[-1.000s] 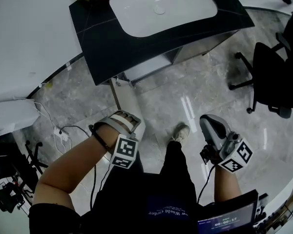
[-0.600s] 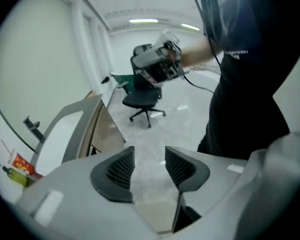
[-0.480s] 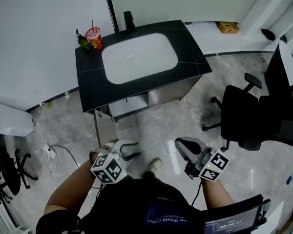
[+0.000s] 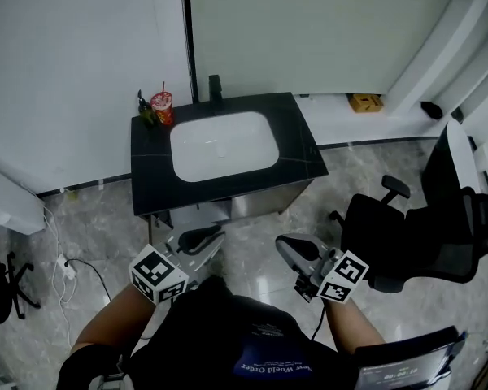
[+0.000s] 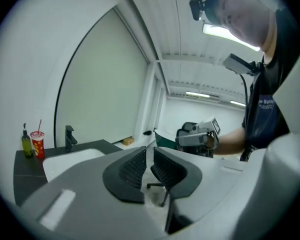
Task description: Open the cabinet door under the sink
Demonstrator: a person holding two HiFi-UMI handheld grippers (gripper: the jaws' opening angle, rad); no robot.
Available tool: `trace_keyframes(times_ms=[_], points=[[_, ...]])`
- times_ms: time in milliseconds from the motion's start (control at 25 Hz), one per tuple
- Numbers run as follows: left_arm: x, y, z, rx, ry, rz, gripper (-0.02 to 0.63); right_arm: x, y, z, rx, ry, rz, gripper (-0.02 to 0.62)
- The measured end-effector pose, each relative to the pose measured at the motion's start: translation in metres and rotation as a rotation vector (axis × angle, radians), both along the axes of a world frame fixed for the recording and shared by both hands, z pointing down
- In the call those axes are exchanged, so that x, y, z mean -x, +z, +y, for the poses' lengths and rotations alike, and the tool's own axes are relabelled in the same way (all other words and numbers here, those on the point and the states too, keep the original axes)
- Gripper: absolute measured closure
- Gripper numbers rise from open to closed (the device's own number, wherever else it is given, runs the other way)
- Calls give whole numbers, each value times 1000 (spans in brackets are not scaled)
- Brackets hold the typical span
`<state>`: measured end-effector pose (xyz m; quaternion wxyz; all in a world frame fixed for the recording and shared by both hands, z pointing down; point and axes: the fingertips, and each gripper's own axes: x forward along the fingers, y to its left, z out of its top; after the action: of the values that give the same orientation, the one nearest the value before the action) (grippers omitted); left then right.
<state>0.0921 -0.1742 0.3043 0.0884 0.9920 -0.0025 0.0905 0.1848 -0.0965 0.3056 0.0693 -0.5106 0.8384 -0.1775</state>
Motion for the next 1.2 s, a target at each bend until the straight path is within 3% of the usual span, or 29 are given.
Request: trace_keyframes(times_ms=[280, 520, 760, 960, 1200], points=[[-11, -47, -90, 85, -146, 157, 585, -28, -32, -65, -24, -14, 60, 594], [-14, -53, -169, -8, -220, 121, 607, -57, -59, -147, -54, -19, 86, 594], [2, -55, -245, 23, -307, 135, 607, -77, -64, -225, -68, 25, 114, 594], [-4, -58, -276, 27, -366, 159, 607, -99, -73, -268, -87, 17, 91, 594], [-31, -65, -291, 3, -444, 167, 607, -126, -70, -309, -89, -68, 59, 594]])
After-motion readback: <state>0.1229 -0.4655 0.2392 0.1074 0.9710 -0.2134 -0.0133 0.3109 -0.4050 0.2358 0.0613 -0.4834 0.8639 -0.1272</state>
